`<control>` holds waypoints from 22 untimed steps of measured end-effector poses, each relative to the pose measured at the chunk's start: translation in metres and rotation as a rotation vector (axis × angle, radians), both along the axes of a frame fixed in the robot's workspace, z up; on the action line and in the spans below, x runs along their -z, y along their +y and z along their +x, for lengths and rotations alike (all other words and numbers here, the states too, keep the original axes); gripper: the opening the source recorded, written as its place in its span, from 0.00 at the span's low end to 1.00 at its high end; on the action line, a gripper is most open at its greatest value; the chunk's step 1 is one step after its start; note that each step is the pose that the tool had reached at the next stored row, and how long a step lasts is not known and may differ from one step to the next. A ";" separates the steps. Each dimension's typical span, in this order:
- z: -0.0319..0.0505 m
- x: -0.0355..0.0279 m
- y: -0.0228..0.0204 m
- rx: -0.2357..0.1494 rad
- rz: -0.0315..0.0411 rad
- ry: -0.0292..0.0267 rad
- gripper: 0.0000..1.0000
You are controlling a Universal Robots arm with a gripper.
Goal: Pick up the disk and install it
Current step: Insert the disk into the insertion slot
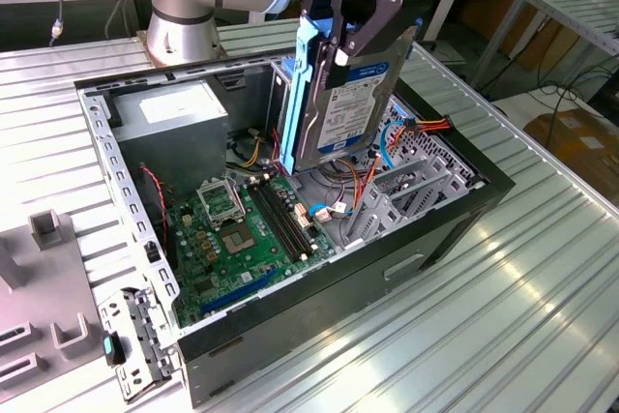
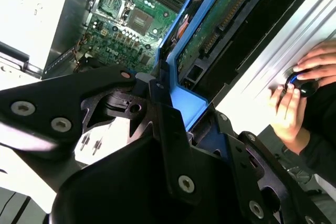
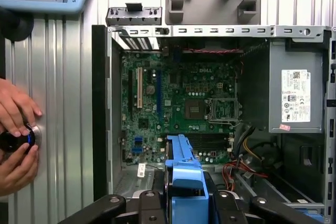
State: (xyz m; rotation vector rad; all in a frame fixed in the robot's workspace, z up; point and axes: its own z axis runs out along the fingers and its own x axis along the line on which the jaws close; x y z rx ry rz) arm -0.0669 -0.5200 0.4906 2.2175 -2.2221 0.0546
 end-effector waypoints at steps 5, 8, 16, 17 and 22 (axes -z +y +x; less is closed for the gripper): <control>0.0000 0.0016 -0.0087 0.000 0.0000 -0.0011 0.37; 0.0000 0.0020 -0.0145 0.000 0.0000 -0.0011 0.37; 0.0000 0.0020 -0.0171 0.000 -0.0001 -0.0011 0.37; 0.0000 0.0021 -0.0171 0.000 0.0000 -0.0011 0.37; 0.0000 0.0021 -0.0205 0.000 -0.0001 -0.0011 0.37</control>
